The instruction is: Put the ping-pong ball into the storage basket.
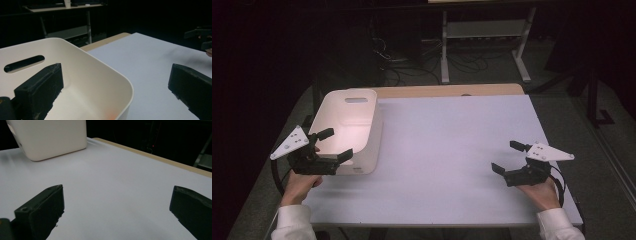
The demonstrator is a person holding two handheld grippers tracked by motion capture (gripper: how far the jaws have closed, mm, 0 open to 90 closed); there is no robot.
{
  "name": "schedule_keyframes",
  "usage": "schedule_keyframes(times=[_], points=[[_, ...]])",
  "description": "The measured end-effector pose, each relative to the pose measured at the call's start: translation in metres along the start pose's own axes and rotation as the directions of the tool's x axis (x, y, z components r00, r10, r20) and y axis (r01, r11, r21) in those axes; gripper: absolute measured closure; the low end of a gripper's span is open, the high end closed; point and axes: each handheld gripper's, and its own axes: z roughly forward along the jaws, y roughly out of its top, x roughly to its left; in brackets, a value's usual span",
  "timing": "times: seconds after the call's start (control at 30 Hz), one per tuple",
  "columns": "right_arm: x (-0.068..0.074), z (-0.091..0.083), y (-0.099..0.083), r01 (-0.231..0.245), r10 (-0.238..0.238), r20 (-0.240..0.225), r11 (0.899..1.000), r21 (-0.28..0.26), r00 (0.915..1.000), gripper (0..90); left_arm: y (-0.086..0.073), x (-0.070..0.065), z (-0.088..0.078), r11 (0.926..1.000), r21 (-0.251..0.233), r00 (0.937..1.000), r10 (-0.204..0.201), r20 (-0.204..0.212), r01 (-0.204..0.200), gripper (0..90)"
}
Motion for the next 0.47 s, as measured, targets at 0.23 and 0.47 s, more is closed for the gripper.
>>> schedule_keyframes(times=[0.23,0.47], points=[[-0.0008,-0.0001,-0.0006,0.002,-0.002,0.002,1.0,0.003,1.0,0.0,-0.0012,-0.0006,-0.0001,0.9998,0.012,0.9998,0.018,-0.013,-0.018,0.0],[-0.0005,-0.0001,-0.0007,0.0,0.0,-0.002,1.0,0.002,1.0,0.0,-0.0044,-0.0015,-0.0017,0.9999,0.003,0.9996,0.012,-0.026,-0.012,0.0]])
